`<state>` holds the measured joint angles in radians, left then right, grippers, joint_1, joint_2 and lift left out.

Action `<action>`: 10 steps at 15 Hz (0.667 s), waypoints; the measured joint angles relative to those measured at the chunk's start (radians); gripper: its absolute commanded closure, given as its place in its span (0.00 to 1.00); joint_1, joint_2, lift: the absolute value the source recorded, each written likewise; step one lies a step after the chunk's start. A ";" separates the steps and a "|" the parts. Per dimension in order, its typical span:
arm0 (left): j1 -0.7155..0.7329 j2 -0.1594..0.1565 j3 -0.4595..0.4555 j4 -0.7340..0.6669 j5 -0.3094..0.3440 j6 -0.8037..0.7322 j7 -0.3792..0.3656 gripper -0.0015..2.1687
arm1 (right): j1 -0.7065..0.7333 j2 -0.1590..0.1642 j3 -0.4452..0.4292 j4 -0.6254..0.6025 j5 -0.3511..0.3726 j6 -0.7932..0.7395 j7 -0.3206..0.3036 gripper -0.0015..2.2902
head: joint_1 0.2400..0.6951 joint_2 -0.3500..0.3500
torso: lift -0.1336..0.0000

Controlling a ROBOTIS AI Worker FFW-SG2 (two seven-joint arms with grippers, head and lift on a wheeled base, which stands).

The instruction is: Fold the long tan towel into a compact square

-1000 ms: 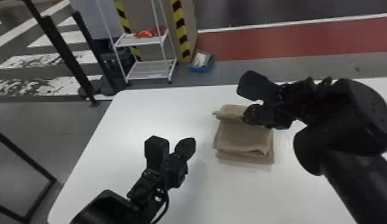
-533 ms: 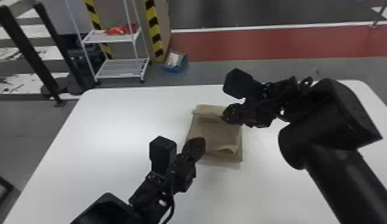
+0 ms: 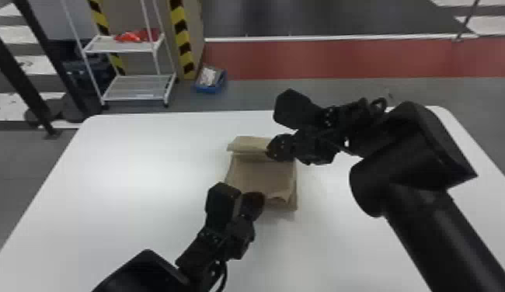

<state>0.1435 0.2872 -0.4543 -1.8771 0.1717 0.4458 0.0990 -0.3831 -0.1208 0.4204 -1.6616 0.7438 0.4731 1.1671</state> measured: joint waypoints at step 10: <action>-0.027 -0.034 -0.031 0.038 -0.035 0.052 0.011 0.96 | 0.014 -0.075 -0.013 -0.031 -0.103 -0.091 0.133 0.74 | 1.00 0.55 | 0.07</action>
<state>0.1167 0.2531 -0.4853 -1.8393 0.1363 0.4982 0.1105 -0.3690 -0.1953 0.4070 -1.6926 0.6406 0.3824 1.2999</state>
